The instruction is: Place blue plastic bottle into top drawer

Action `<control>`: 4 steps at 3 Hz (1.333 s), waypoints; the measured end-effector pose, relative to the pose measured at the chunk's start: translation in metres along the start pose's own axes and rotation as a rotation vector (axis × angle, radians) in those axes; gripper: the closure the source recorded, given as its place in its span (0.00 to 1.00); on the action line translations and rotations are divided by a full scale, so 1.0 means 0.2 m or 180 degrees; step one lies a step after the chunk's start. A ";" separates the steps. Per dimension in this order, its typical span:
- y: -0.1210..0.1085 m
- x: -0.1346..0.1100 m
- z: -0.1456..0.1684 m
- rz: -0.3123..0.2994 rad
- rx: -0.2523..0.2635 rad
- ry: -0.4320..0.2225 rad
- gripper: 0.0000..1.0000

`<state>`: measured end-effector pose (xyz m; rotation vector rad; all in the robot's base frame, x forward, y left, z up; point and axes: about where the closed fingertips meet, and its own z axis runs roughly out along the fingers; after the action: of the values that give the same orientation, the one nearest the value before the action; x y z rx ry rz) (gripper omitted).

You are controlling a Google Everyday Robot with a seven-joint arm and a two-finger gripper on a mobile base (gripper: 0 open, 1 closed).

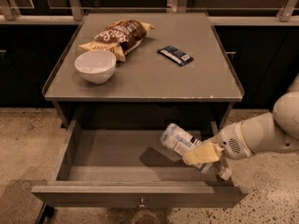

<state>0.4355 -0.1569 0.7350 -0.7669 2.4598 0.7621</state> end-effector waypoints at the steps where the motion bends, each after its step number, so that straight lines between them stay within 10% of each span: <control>1: -0.15 0.02 0.24 0.0144 -0.0082 0.0086 1.00; 2: -0.22 -0.03 0.44 0.0165 -0.0163 0.0149 1.00; 4: -0.21 -0.03 0.46 0.0164 -0.0184 0.0162 0.58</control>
Offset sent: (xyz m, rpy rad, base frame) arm 0.0857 0.0469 -0.1121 0.0311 0.1139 0.0205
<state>0.4888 -0.1277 0.6548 -0.7554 2.5214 0.8459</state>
